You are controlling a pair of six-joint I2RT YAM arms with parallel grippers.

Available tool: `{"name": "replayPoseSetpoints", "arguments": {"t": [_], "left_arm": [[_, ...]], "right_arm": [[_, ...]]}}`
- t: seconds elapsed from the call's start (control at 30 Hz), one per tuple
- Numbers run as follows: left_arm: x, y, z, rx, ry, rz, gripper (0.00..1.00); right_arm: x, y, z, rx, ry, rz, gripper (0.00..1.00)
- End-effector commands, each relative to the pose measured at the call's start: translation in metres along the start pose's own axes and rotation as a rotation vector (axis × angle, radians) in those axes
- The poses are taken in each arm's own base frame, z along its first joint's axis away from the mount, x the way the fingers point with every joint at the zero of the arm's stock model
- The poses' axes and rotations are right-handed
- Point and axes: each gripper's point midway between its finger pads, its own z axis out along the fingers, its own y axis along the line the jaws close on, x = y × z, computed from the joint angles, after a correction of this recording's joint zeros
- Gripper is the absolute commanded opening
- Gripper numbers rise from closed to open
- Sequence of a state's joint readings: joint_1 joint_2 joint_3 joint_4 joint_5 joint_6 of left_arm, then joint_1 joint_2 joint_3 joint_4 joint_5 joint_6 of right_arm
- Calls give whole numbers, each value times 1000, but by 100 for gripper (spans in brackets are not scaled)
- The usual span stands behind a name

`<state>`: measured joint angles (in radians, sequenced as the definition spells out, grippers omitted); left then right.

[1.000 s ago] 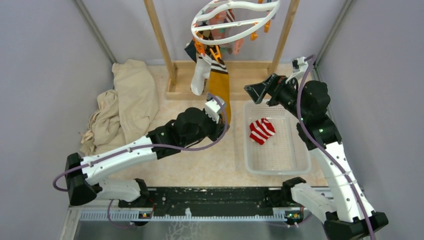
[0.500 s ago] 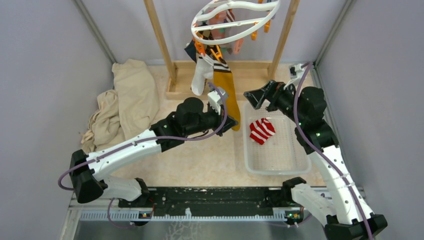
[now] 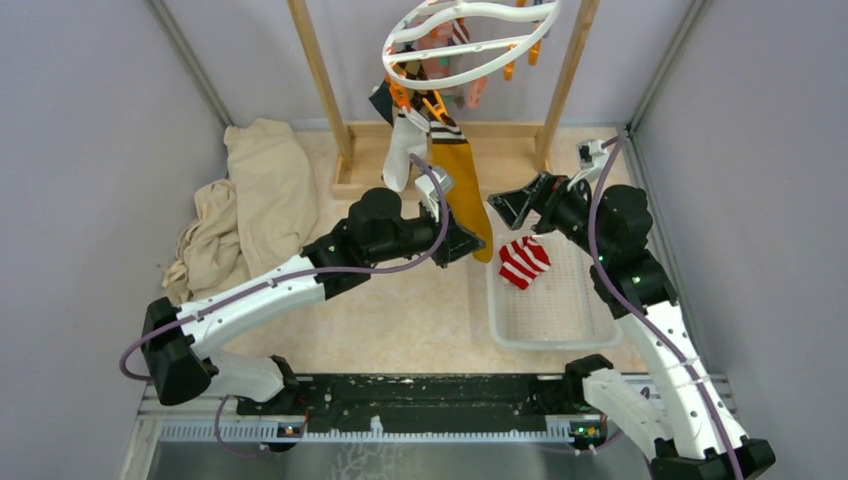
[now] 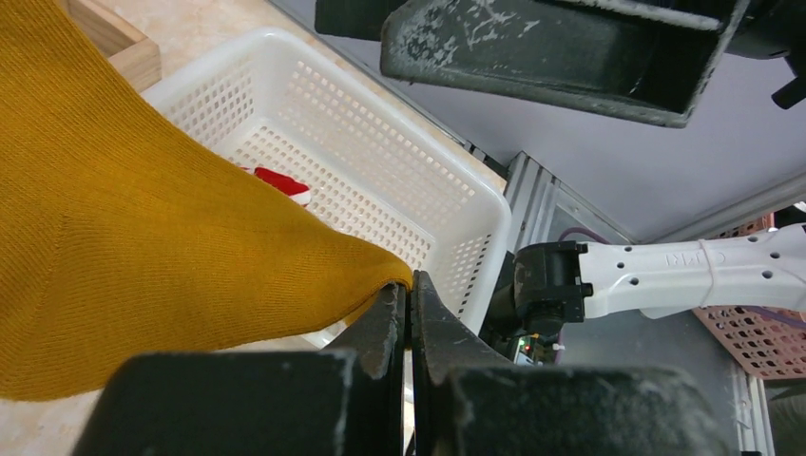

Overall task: Remove the socks clipped to the hanger
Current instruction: Remove the sock from the hanger.

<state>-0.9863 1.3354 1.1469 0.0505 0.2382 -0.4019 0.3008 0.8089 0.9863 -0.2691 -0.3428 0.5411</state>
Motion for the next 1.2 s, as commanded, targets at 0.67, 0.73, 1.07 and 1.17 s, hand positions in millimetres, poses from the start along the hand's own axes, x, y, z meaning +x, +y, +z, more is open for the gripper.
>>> {"name": "replayPoseSetpoints", "arguments": {"t": [0.67,0.73,1.07,1.17], "left_arm": [[6,4,13,14,39,73,4],[7,7,16,0,51,89,4],[26,53,31,-183,133,158,2],[26,62,32,-230,148,183,2]], "right_arm": [[-28,8,30,-35,-22,-44,98],[-39,11,30,-31,-48,-62,98],[-112,37,33,-14,-169,-209,87],[-123,46,35,-25,-173,-276,79]]}}
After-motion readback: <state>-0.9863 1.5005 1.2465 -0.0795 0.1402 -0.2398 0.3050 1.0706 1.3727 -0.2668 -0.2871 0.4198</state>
